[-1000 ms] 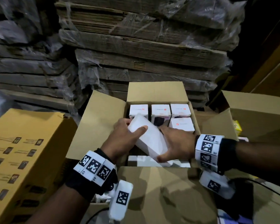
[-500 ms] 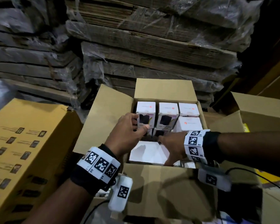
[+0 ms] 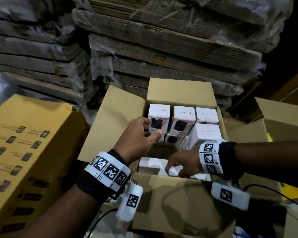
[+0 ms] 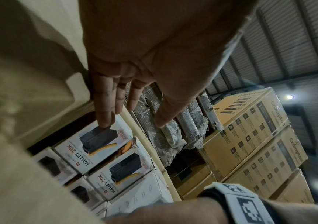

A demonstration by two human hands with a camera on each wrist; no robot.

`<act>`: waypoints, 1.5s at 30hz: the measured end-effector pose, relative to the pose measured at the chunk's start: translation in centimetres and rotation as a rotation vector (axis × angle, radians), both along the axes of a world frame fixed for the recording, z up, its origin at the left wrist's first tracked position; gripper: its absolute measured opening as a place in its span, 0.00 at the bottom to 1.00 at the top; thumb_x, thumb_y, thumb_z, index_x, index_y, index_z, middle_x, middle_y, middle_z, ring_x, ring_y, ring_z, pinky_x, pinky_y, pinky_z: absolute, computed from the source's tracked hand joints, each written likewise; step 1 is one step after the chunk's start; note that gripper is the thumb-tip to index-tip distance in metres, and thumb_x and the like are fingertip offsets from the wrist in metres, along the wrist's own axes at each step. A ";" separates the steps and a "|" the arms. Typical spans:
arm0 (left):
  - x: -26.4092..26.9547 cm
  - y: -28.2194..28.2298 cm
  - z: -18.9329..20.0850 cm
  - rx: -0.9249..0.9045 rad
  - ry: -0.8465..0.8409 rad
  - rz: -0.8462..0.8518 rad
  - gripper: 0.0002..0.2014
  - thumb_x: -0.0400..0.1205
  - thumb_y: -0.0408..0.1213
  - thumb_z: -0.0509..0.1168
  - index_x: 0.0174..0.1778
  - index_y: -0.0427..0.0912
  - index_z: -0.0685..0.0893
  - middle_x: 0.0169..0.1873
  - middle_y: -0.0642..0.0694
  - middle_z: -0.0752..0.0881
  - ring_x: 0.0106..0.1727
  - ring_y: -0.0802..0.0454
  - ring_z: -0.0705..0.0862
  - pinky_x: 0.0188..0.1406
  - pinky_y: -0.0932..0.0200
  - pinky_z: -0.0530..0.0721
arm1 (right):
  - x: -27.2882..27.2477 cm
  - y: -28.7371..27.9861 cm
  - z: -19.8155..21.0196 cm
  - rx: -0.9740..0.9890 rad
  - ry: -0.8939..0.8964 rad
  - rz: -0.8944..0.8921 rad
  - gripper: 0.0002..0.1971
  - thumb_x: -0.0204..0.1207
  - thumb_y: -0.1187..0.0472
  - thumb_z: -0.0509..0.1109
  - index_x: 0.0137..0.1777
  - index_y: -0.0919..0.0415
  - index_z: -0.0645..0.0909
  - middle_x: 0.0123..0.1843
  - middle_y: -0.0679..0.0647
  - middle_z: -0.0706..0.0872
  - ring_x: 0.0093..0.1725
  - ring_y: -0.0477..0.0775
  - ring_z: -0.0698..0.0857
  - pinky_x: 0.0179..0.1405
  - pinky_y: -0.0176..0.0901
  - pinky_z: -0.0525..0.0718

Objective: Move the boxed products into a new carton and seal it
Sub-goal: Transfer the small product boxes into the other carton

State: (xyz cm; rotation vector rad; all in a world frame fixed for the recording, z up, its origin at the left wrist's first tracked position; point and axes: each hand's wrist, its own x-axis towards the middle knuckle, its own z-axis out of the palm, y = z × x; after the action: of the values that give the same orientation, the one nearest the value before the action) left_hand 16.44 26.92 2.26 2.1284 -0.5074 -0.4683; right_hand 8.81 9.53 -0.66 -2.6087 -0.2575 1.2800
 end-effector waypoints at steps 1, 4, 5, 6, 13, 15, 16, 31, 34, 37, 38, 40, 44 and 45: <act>0.0 0.0 0.1 0.002 0.004 -0.003 0.26 0.79 0.52 0.73 0.70 0.46 0.76 0.62 0.47 0.81 0.57 0.56 0.84 0.60 0.55 0.86 | -0.2 -0.1 -0.1 0.008 0.022 0.003 0.21 0.79 0.68 0.67 0.73 0.59 0.77 0.74 0.57 0.75 0.72 0.57 0.76 0.72 0.49 0.73; -0.1 -0.1 0.2 0.006 -0.002 -0.005 0.26 0.79 0.51 0.73 0.69 0.46 0.77 0.61 0.48 0.81 0.57 0.56 0.84 0.58 0.57 0.86 | -0.5 -0.2 0.0 0.009 0.018 0.014 0.23 0.81 0.69 0.63 0.77 0.60 0.72 0.78 0.57 0.71 0.75 0.56 0.72 0.73 0.45 0.71; 0.0 -0.2 0.3 0.007 -0.002 -0.003 0.26 0.79 0.51 0.73 0.69 0.46 0.77 0.61 0.48 0.82 0.57 0.56 0.84 0.58 0.57 0.86 | -0.5 -0.4 -0.2 -0.001 0.029 0.011 0.25 0.82 0.69 0.61 0.79 0.59 0.69 0.81 0.57 0.67 0.78 0.55 0.69 0.75 0.44 0.68; 0.0 -0.2 0.3 0.008 -0.002 -0.001 0.26 0.79 0.52 0.73 0.69 0.46 0.77 0.61 0.48 0.82 0.56 0.56 0.84 0.58 0.56 0.87 | -0.6 -0.4 -0.2 -0.013 0.050 0.016 0.27 0.83 0.68 0.60 0.81 0.59 0.65 0.84 0.54 0.62 0.80 0.54 0.66 0.77 0.44 0.65; -0.6 -0.8 0.5 0.059 -0.014 -0.058 0.27 0.79 0.52 0.72 0.71 0.46 0.76 0.62 0.48 0.81 0.59 0.54 0.84 0.62 0.49 0.85 | -0.4 -1.1 1.3 -0.035 -0.005 -0.090 0.23 0.84 0.63 0.61 0.78 0.57 0.69 0.77 0.56 0.74 0.72 0.59 0.77 0.69 0.47 0.76; -0.8 -1.3 0.9 0.076 -0.037 -0.088 0.26 0.79 0.53 0.72 0.69 0.45 0.77 0.60 0.48 0.82 0.58 0.53 0.84 0.61 0.48 0.85 | -0.3 -2.1 2.7 0.014 -0.081 -0.110 0.19 0.84 0.64 0.61 0.74 0.60 0.74 0.69 0.58 0.80 0.65 0.59 0.81 0.65 0.49 0.79; -1.0 -1.6 1.1 0.075 -0.043 -0.106 0.26 0.79 0.53 0.73 0.69 0.44 0.77 0.59 0.48 0.82 0.57 0.53 0.84 0.61 0.48 0.85 | -0.4 -2.8 3.6 0.070 -0.100 -0.149 0.17 0.83 0.65 0.61 0.71 0.59 0.76 0.65 0.57 0.83 0.60 0.56 0.83 0.62 0.49 0.82; -10.0 -16.3 7.2 -0.154 -0.153 -0.410 0.19 0.77 0.52 0.74 0.59 0.49 0.81 0.43 0.53 0.89 0.41 0.58 0.88 0.40 0.56 0.82 | -17.1 -16.2 14.4 0.599 -0.686 -0.893 0.14 0.80 0.69 0.66 0.65 0.68 0.80 0.59 0.64 0.86 0.55 0.51 0.83 0.58 0.43 0.84; -12.9 -20.5 7.1 -0.100 -0.202 -0.495 0.22 0.78 0.51 0.73 0.64 0.47 0.79 0.44 0.53 0.88 0.46 0.55 0.88 0.50 0.53 0.86 | -21.4 -19.1 14.2 0.567 -0.776 -1.015 0.11 0.80 0.69 0.68 0.61 0.64 0.82 0.54 0.59 0.88 0.51 0.46 0.85 0.56 0.47 0.86; -15.6 -24.2 6.3 -0.051 -0.221 -0.560 0.21 0.78 0.49 0.74 0.63 0.44 0.78 0.43 0.52 0.89 0.48 0.51 0.88 0.51 0.52 0.85 | -24.6 -21.5 12.7 0.466 -0.802 -1.116 0.11 0.80 0.66 0.69 0.61 0.64 0.83 0.52 0.60 0.88 0.46 0.46 0.85 0.49 0.41 0.87; -16.4 -25.3 5.9 -0.013 -0.220 -0.582 0.21 0.79 0.50 0.74 0.62 0.44 0.78 0.44 0.51 0.89 0.48 0.50 0.88 0.48 0.54 0.84 | -25.4 -22.1 12.1 0.427 -0.797 -1.138 0.11 0.80 0.65 0.69 0.60 0.64 0.83 0.52 0.59 0.88 0.45 0.46 0.85 0.46 0.38 0.87; -17.5 -26.9 5.2 0.085 -0.217 -0.613 0.23 0.79 0.51 0.73 0.63 0.42 0.78 0.46 0.50 0.89 0.48 0.50 0.87 0.42 0.58 0.78 | -26.3 -23.2 11.1 0.392 -0.752 -1.183 0.10 0.80 0.63 0.70 0.59 0.62 0.83 0.50 0.57 0.88 0.45 0.48 0.85 0.44 0.38 0.86; -19.5 -29.0 4.9 0.242 -0.193 -0.669 0.19 0.78 0.54 0.72 0.55 0.44 0.81 0.47 0.48 0.88 0.49 0.49 0.85 0.41 0.56 0.78 | -26.8 -25.4 8.8 0.357 -0.626 -1.273 0.09 0.80 0.61 0.70 0.53 0.66 0.85 0.44 0.58 0.87 0.37 0.48 0.84 0.41 0.41 0.86; -19.8 -29.3 4.9 0.257 -0.177 -0.682 0.14 0.79 0.52 0.72 0.50 0.46 0.80 0.44 0.48 0.87 0.46 0.49 0.84 0.40 0.57 0.76 | -26.5 -26.1 7.8 0.340 -0.578 -1.297 0.09 0.79 0.59 0.71 0.49 0.66 0.87 0.41 0.58 0.87 0.38 0.50 0.84 0.43 0.46 0.87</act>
State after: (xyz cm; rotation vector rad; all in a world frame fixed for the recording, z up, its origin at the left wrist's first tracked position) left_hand -3.35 -2.39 7.12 2.2120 -1.3530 -0.7536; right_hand -17.67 -16.54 7.19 -2.0016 0.8967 0.0252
